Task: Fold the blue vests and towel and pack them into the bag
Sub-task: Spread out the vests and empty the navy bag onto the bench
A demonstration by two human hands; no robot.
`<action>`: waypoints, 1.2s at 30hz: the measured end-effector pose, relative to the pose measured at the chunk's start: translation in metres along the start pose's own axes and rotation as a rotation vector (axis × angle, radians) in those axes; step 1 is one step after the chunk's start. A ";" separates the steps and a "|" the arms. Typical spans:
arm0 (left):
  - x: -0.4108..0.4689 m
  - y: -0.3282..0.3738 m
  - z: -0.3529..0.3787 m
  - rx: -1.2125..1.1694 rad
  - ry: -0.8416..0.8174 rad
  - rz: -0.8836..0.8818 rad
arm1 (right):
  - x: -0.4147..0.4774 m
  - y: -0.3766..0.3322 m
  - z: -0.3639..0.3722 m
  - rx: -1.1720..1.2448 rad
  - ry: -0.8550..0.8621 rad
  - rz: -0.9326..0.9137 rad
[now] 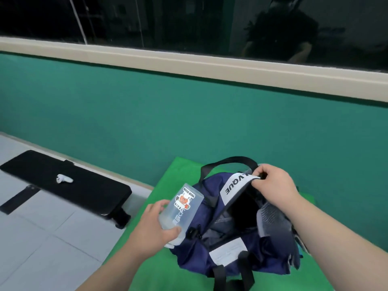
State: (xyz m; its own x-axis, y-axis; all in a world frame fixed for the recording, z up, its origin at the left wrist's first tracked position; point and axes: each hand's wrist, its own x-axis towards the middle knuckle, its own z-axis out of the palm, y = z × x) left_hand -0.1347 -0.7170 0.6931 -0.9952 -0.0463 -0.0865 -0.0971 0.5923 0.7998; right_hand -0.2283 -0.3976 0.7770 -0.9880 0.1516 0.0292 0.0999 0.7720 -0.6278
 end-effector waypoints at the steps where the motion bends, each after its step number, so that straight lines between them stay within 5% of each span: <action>1: 0.013 -0.014 -0.014 -0.017 -0.009 -0.016 | 0.019 -0.017 0.018 -0.018 -0.012 -0.013; 10: 0.107 -0.118 -0.068 -0.059 -0.052 -0.082 | 0.149 -0.104 0.147 -0.131 -0.107 -0.047; 19: 0.165 -0.193 -0.068 -0.129 -0.038 -0.168 | 0.236 -0.105 0.274 -0.146 -0.136 0.027; 36: 0.191 -0.230 -0.041 -0.119 -0.129 -0.279 | 0.223 -0.053 0.325 -0.142 -0.131 0.070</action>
State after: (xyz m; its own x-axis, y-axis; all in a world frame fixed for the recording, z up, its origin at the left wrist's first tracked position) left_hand -0.3029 -0.8949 0.5173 -0.9205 -0.0865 -0.3809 -0.3746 0.4723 0.7979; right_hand -0.4924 -0.6050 0.5642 -0.9841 0.1331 -0.1180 0.1750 0.8431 -0.5085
